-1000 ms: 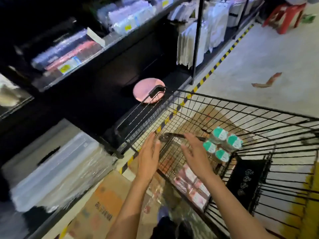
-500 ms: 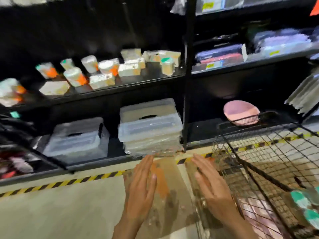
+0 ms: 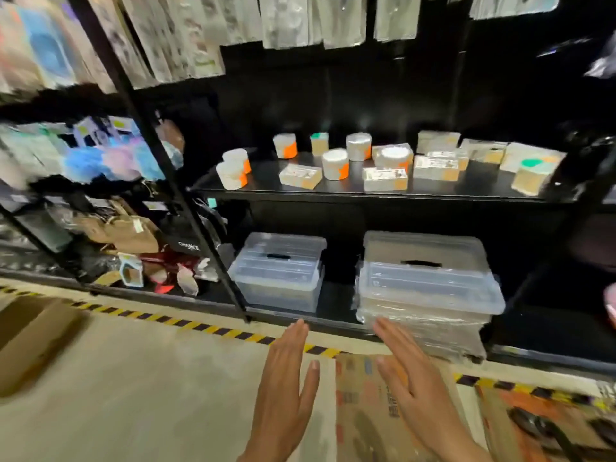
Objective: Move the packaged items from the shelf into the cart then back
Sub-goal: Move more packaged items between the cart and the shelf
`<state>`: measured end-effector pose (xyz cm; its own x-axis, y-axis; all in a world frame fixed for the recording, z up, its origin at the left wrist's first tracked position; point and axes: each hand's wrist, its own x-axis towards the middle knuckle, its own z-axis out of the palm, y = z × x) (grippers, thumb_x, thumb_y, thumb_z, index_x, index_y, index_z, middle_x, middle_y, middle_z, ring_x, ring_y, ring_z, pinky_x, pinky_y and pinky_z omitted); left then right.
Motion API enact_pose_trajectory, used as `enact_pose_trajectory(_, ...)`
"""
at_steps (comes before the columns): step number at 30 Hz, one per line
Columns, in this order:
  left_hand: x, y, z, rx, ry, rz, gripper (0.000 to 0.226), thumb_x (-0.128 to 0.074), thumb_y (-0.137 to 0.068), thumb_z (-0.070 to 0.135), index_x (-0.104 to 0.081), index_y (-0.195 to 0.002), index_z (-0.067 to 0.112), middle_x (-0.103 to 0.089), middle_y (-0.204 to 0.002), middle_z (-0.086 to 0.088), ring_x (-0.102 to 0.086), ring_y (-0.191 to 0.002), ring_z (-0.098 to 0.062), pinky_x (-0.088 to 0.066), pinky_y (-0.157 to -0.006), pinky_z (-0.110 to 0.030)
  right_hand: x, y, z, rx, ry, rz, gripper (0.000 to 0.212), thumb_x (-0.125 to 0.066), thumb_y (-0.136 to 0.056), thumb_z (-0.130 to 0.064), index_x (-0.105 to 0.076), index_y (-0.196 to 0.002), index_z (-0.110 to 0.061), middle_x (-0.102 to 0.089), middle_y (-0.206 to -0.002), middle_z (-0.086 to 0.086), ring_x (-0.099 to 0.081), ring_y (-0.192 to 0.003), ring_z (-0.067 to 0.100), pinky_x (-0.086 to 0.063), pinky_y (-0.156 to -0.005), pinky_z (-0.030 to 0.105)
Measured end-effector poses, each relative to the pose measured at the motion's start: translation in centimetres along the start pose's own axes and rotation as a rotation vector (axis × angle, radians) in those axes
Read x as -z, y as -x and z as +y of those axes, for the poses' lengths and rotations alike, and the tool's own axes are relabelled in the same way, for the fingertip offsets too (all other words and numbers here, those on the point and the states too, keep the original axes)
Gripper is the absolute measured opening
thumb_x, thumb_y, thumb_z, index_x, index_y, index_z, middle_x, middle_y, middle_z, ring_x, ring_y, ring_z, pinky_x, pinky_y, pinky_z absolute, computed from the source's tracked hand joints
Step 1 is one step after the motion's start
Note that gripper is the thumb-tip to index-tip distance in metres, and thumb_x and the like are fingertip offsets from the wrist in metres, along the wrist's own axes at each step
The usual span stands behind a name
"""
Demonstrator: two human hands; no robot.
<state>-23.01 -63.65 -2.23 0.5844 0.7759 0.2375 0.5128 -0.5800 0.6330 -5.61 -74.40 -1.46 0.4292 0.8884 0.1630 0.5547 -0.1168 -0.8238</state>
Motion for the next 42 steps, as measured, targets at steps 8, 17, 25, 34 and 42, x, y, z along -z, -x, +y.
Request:
enact_pose_trajectory(8, 3.1, -5.1, -5.0, 0.036, 0.019, 0.092, 0.063, -0.009, -0.088, 0.072, -0.024, -0.141, 0.04, -0.021, -0.15, 0.027, -0.014, -0.139, 0.009, -0.027, -0.116, -0.035, -4.3, -7.2, -1.8, 0.019, 0.094, -0.035, 0.067, -0.02, -0.075, -0.082, -0.029, -0.135, -0.054, -0.015, -0.143, -0.043, -0.005, -0.136, -0.02, -0.013, -0.111, 0.017)
enact_pose_trajectory(17, 3.6, -17.5, -10.1, 0.004, 0.027, 0.08, 0.062, -0.012, -0.09, 0.07, -0.022, -0.142, 0.039, -0.017, -0.15, 0.028, -0.012, -0.139, 0.011, -0.024, -0.117, -0.033, -6.5, -19.8, -0.6, 0.024, 0.124, 0.046, 0.073, -0.023, -0.076, -0.081, -0.034, -0.139, -0.046, -0.02, -0.145, -0.036, -0.013, -0.137, -0.015, -0.018, -0.112, 0.021)
enact_pose_trajectory(25, 4.8, -29.3, -12.3, -0.034, 0.083, 0.046, 0.054, -0.022, -0.09, 0.061, -0.018, -0.14, 0.043, -0.016, -0.15, 0.028, -0.011, -0.139, 0.012, -0.02, -0.119, -0.03, -5.5, -30.4, -0.8, 0.004, 0.147, 0.112, 0.055, -0.044, -0.09, -0.054, -0.04, -0.141, -0.034, -0.027, -0.147, -0.028, -0.021, -0.14, -0.005, -0.019, -0.11, 0.018)
enact_pose_trajectory(34, 4.7, -44.5, -16.3, -0.096, 0.175, 0.01, 0.048, -0.035, -0.096, 0.05, -0.02, -0.141, 0.043, -0.021, -0.148, 0.029, -0.017, -0.138, 0.01, -0.021, -0.117, -0.024, -7.4, -41.6, 0.7, -0.049, 0.151, 0.225, 0.053, -0.046, -0.089, -0.054, -0.043, -0.139, -0.036, -0.03, -0.145, -0.03, -0.022, -0.137, -0.011, -0.017, -0.109, 0.011)
enact_pose_trajectory(42, 3.0, -59.4, -19.6, -0.15, 0.22, -0.111, 0.056, -0.04, -0.096, 0.046, -0.027, -0.148, 0.029, -0.026, -0.149, 0.021, -0.017, -0.132, 0.015, -0.011, -0.104, -0.001, -9.6, -51.6, 3.2, -0.119, 0.182, 0.307, 0.05, -0.049, -0.09, -0.051, -0.045, -0.137, -0.037, -0.032, -0.144, -0.029, -0.025, -0.137, -0.008, -0.023, -0.111, 0.018)
